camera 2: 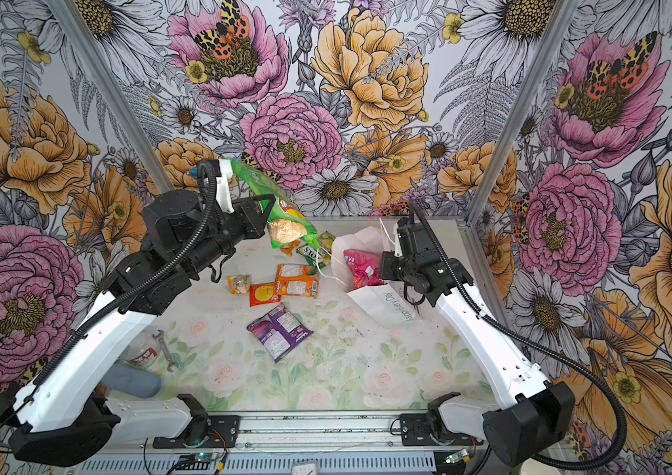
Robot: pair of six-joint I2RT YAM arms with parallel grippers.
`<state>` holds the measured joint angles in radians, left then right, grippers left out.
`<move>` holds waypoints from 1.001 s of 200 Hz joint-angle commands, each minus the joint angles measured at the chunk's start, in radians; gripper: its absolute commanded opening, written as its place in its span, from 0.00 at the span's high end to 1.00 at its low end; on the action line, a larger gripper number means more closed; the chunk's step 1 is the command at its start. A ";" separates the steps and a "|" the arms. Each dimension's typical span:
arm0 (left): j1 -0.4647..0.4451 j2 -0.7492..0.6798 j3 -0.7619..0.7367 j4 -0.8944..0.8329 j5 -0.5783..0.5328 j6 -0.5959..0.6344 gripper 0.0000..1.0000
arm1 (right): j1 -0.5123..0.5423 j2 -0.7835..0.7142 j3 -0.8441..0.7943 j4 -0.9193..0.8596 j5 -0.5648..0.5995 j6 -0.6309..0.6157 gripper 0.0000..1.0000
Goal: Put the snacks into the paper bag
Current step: 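Lift the green Lay's bag with the left gripper over the paper bag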
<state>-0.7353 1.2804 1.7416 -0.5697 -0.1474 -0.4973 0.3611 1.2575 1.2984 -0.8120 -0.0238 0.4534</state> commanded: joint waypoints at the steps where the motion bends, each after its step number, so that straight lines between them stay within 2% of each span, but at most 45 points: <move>1: -0.065 0.058 0.053 -0.009 -0.038 0.022 1.00 | 0.014 0.007 0.037 0.022 0.036 -0.004 1.00; 53: -0.124 0.181 0.107 -0.007 -0.026 -0.059 1.00 | 0.024 0.002 0.037 0.026 0.051 0.002 1.00; 117: -0.156 0.310 0.106 0.017 -0.009 -0.059 1.00 | 0.026 -0.009 0.034 0.030 0.038 0.008 1.00; 152: -0.160 0.355 0.067 0.113 -0.016 -0.038 1.00 | 0.030 -0.018 0.025 0.036 0.027 0.017 1.00; 200: -0.161 0.348 -0.018 0.280 -0.093 0.002 1.00 | 0.030 -0.024 0.012 0.042 0.019 0.022 1.00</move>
<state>-0.8928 1.6474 1.7588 -0.4431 -0.1879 -0.5308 0.3813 1.2594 1.3056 -0.8116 0.0036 0.4622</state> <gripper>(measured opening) 0.047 0.047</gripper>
